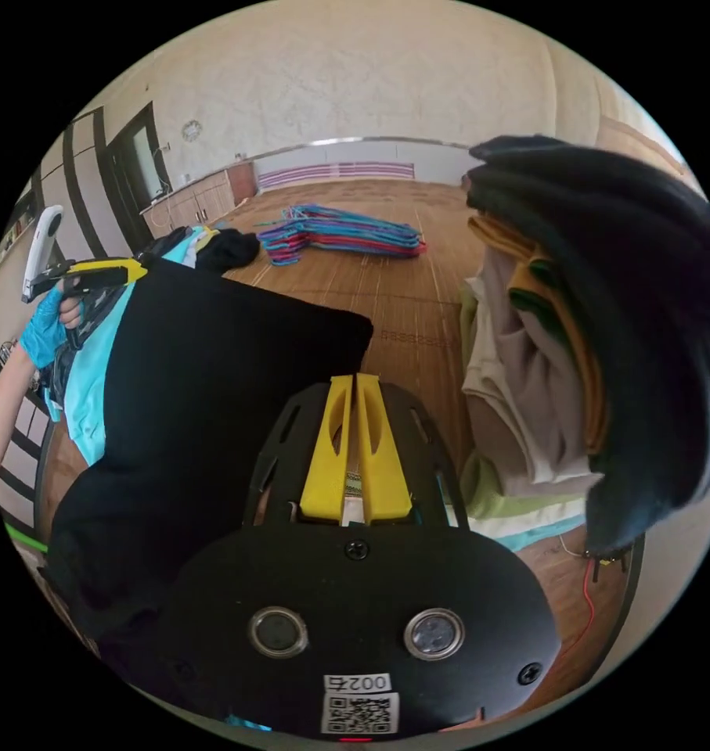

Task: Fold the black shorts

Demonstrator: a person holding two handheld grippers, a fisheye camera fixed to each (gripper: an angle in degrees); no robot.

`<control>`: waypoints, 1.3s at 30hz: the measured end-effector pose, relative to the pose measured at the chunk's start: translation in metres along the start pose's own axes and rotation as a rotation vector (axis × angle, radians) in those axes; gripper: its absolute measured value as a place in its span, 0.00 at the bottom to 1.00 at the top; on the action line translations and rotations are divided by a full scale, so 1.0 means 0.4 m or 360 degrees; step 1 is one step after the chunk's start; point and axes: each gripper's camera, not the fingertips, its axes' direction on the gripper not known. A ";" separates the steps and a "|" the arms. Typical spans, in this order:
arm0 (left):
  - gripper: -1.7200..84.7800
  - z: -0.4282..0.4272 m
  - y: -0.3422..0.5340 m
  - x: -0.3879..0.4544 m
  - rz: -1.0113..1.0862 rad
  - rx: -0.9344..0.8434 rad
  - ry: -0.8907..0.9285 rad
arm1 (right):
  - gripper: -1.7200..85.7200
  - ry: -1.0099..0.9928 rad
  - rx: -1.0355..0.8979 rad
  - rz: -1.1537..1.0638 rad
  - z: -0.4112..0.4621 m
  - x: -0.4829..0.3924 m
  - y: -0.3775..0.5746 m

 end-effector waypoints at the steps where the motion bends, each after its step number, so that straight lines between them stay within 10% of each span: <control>1: 0.01 0.034 -0.006 -0.009 -0.0020 -0.0063 -0.0027 | 0.01 0.0017 -0.0029 -0.0002 0.017 -0.002 -0.005; 16: 0.09 0.177 0.013 -0.049 -0.0121 -0.0130 0.0223 | 0.15 -0.0234 -0.0070 0.0024 0.083 0.024 -0.025; 26: 0.01 0.175 0.003 0.056 0.0101 -0.0054 -0.0002 | 0.10 -0.0008 -0.0060 -0.0167 0.097 -0.065 -0.045; 32: 0.00 0.155 -0.012 0.108 0.0279 -0.0029 0.0338 | 0.09 0.0051 -0.0047 -0.0213 0.104 -0.092 -0.048; 39: 0.00 0.234 0.012 0.101 0.0144 -0.0300 -0.0039 | 0.08 0.0025 -0.0043 -0.0148 0.100 -0.082 -0.058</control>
